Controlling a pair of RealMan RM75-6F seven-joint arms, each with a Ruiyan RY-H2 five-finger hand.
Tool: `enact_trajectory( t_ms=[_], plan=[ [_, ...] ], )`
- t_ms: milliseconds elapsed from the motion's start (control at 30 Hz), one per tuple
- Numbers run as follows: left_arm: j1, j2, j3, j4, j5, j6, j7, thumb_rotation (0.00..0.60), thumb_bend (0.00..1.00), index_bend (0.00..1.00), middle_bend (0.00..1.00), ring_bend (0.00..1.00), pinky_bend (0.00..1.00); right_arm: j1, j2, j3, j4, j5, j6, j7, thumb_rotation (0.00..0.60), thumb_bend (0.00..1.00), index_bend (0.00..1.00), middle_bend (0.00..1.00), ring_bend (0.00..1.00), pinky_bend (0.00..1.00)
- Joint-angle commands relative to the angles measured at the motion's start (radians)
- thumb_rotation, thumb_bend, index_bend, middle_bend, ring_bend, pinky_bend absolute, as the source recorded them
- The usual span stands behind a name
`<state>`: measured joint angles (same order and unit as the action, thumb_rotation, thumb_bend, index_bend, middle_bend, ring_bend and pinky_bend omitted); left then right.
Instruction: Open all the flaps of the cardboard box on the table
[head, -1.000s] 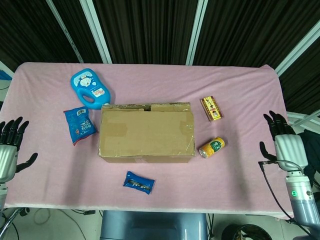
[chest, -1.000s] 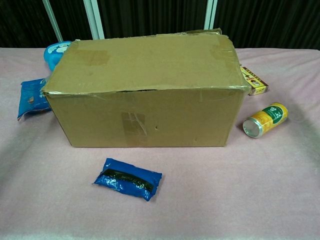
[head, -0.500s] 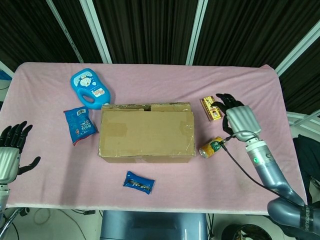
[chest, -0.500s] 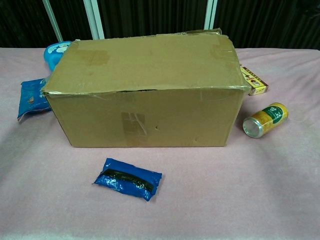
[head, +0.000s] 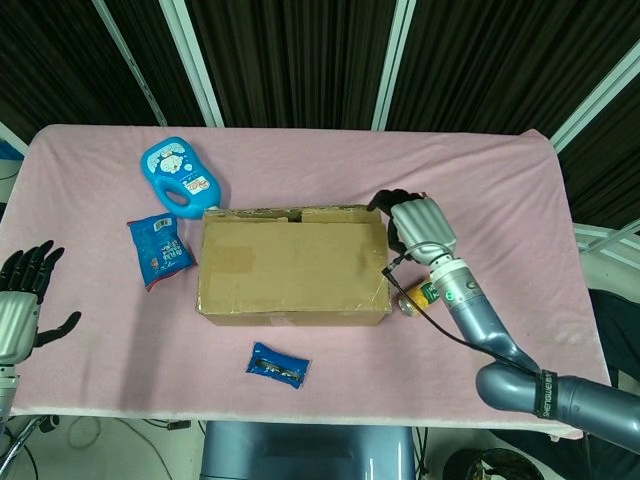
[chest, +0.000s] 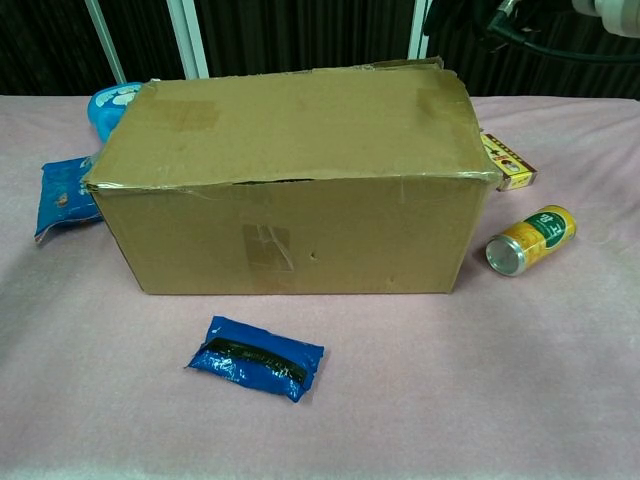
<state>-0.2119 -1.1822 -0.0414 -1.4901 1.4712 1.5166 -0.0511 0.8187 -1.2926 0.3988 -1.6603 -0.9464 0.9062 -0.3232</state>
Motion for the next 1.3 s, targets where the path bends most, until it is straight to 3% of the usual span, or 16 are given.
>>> enact_trajectory(
  t_ms=[33, 667, 1300],
  plan=[
    [0.001, 0.001, -0.003, -0.002, -0.001, -0.004, -0.001, 0.600, 0.19, 0.00, 0.00, 0.00, 0.00, 0.038, -0.024, 0.015, 0.015, 0.051, -0.006, -0.006, 0.600, 1.00, 0.33, 0.29, 0.28, 0.33],
    [0.009, 0.007, -0.027, -0.011, -0.006, -0.030, -0.024, 0.600, 0.20, 0.00, 0.00, 0.00, 0.00, 0.126, -0.089, -0.014, 0.044, 0.164, 0.017, -0.031, 0.600, 1.00, 0.38, 0.38, 0.37, 0.38],
    [0.013, 0.017, -0.042, -0.023, -0.014, -0.051, -0.043, 0.600, 0.20, 0.00, 0.00, 0.00, 0.00, 0.167, -0.117, -0.047, 0.082, 0.227, 0.011, -0.044, 0.600, 1.00, 0.38, 0.40, 0.38, 0.38]
  ],
)
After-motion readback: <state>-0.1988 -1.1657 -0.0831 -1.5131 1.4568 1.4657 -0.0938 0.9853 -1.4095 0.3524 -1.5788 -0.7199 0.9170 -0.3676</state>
